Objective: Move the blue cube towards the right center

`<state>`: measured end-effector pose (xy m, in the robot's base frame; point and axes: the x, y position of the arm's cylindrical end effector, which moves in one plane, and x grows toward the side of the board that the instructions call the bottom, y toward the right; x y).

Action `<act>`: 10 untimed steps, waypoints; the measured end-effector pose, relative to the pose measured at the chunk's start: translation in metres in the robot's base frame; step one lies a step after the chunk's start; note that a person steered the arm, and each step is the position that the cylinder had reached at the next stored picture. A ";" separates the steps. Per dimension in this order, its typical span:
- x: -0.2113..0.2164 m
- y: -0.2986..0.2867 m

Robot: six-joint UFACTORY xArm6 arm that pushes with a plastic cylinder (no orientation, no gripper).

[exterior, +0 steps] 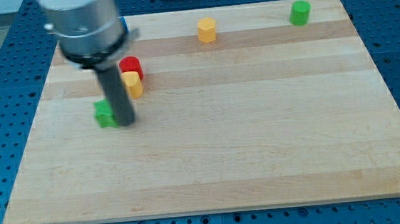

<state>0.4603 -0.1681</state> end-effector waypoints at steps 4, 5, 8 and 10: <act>-0.029 -0.023; -0.057 -0.020; -0.115 -0.041; -0.185 -0.102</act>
<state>0.2757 -0.2704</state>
